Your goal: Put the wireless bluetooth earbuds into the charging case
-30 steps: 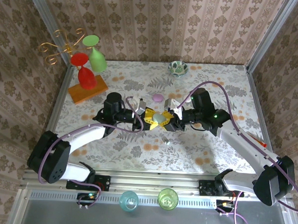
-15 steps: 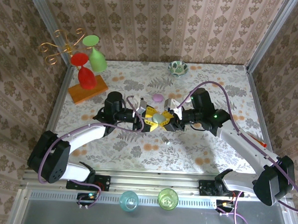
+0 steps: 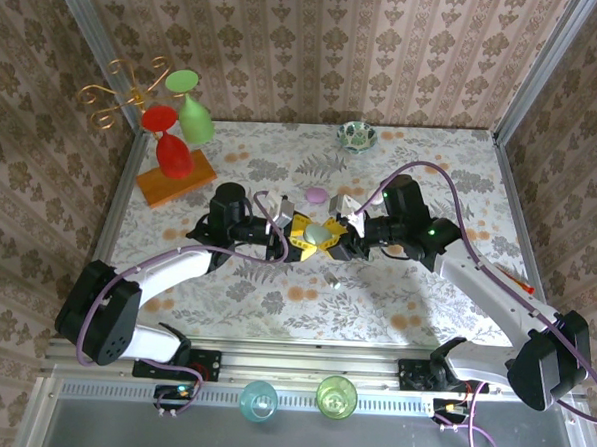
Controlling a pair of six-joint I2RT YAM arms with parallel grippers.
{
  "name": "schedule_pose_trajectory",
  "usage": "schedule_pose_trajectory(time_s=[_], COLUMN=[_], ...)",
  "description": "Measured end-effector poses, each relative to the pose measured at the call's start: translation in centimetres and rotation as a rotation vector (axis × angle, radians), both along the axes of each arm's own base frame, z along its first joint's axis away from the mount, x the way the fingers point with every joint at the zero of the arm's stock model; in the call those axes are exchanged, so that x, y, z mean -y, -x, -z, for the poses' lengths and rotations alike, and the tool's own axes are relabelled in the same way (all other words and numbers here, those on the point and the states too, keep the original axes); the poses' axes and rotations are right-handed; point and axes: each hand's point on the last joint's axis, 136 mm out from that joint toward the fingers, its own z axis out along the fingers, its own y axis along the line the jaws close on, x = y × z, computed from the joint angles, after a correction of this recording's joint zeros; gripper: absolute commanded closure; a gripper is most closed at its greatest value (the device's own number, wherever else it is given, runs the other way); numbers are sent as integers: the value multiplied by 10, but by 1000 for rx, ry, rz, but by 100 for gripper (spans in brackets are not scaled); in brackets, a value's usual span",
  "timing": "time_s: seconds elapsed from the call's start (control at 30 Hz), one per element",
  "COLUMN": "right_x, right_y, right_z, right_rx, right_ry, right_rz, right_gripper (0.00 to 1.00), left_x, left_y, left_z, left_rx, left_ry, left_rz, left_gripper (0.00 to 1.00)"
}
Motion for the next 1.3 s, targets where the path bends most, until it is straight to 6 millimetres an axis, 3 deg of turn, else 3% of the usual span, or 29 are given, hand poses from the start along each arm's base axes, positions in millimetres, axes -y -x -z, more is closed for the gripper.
schedule_pose_trajectory(time_s=[0.17,0.3,0.4,0.67,1.3], right_x=[0,0,0,2,12], right_y=[0,0,-1,-7,-13], right_z=[0,0,0,1,-7], right_rx=[0,0,0,-10,-39], right_ry=[0,0,1,-4,-42], right_rz=[0,1,7,42,113], right_gripper=[72,61,52,39,37], left_x=[0,0,0,0,1], left_y=[0,0,0,0,-3], left_z=[0,0,1,0,0], left_rx=[-1,-8,-9,-2,15], left_ry=[0,-1,-1,5,9], left_rz=[0,2,3,10,-3], left_gripper=[64,73,74,75,75])
